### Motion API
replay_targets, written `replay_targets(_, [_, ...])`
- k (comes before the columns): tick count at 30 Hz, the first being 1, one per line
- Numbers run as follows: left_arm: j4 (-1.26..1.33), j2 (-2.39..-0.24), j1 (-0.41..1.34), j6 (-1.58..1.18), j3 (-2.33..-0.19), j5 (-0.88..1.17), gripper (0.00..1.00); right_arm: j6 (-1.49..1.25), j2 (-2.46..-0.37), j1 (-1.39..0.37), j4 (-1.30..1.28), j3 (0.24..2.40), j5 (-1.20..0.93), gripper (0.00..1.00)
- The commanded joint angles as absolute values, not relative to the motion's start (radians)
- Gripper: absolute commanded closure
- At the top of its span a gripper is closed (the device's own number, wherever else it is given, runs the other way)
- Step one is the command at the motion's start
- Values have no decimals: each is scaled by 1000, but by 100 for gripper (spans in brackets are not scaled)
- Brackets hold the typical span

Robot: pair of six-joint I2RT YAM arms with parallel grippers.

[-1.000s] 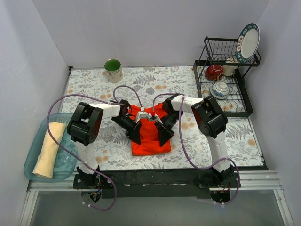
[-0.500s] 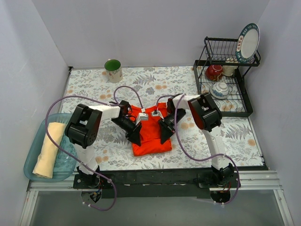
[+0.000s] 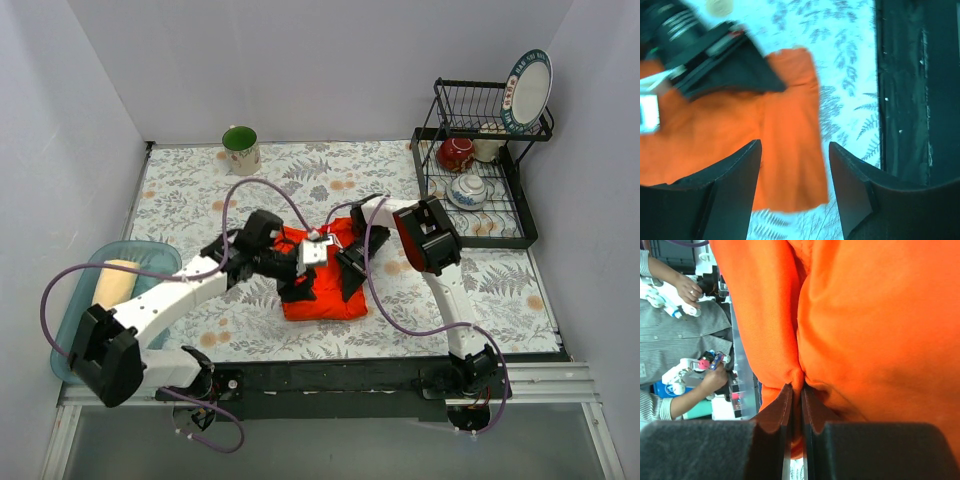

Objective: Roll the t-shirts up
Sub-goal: Fold the T-shirt at the center of the board.

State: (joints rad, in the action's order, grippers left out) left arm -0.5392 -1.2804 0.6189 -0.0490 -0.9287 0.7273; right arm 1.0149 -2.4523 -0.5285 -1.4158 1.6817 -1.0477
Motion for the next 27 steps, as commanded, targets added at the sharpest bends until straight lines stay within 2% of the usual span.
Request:
replay_targets(1, [-327,-1209,718,-60,-717,588,43,1025,-2493,-528,-1304,1715,-913,99])
replay_targets(20, [-170,-1281,805,28,-499,509,46,1006,-2519,-532,-1304,1740,-942,99])
replay_targets(22, [-138,-1287,813,31,-483,479,52,1005,-2523,-532,-1304,1740,-957,99])
replay_targets(23, [-130,-1290,816,32,-477,456,67,1003,-2523,-532,-1302,1738,-960,98])
replay_targets(27, [-124,-1299,818,43,-474,417,92,1029,-2475,-526,-1302,1717,-988,91])
